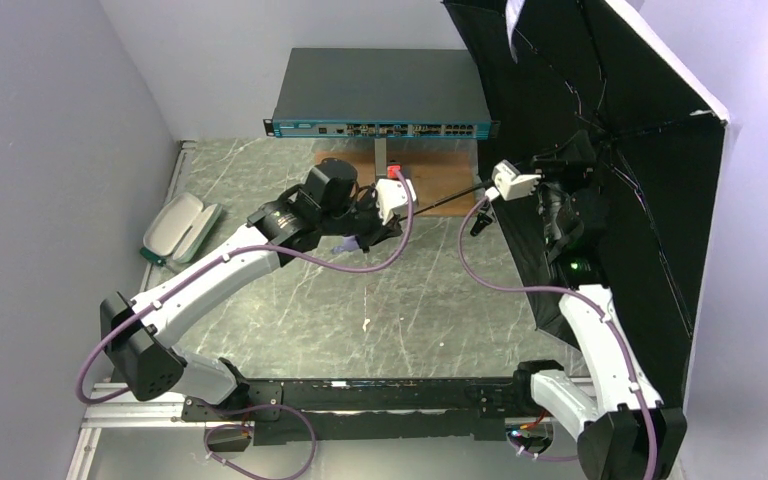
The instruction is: Open the umbrella
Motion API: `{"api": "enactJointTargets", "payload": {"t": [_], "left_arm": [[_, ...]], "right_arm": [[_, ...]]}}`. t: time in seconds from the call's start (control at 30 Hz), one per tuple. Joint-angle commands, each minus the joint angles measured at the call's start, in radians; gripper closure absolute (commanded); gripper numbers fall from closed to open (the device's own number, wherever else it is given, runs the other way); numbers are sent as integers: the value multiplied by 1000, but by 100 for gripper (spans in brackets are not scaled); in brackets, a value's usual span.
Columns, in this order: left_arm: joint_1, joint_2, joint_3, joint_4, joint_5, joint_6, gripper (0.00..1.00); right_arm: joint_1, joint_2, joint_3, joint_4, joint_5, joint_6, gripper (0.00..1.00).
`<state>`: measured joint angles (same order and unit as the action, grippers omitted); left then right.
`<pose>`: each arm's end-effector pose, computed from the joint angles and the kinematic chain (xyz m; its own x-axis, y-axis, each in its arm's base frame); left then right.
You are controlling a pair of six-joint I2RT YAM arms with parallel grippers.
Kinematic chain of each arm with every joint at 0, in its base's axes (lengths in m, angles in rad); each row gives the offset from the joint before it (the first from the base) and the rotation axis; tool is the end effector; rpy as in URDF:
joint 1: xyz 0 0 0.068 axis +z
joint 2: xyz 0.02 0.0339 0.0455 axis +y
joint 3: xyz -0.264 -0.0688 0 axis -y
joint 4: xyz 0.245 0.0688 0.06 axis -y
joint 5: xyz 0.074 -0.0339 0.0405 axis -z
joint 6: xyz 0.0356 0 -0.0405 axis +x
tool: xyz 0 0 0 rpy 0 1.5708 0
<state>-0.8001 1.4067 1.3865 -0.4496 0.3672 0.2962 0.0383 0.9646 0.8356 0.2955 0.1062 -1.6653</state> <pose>0.2128 -0.2375 0.3805 -0.0411 0.4334 -0.9003 0.9458 0.3074 0.1048 0.2281 0.0050 0.3766 -0.0817 -0.9938 0.0756 0.1586 -0.0878 -0.9834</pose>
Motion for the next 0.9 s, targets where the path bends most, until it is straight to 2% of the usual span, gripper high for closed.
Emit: {"api": "enactJointTargets", "payload": {"t": [0.0, 0.13, 0.33, 0.43, 0.6, 0.7, 0.87], "left_arm": [[-22, -16, 59, -10, 144, -14, 100], [-28, 10, 86, 6, 144, -34, 100], [-34, 33, 115, 28, 146, -50, 100], [-35, 39, 122, 38, 147, -54, 100], [-35, 41, 128, 63, 145, -72, 100], [-33, 13, 102, 139, 128, -117, 100], [-29, -10, 78, 314, 104, -204, 100]], "right_arm": [[8, -71, -53, -34, 231, 13, 40], [38, -130, -56, -128, 146, 19, 37], [70, -252, -74, -335, -72, -2, 29], [93, -278, -81, -391, -133, -15, 21], [148, -290, -63, -462, -190, 6, 18], [188, -300, -11, -537, -203, 129, 18], [219, -320, 105, -687, -253, 505, 19]]}}
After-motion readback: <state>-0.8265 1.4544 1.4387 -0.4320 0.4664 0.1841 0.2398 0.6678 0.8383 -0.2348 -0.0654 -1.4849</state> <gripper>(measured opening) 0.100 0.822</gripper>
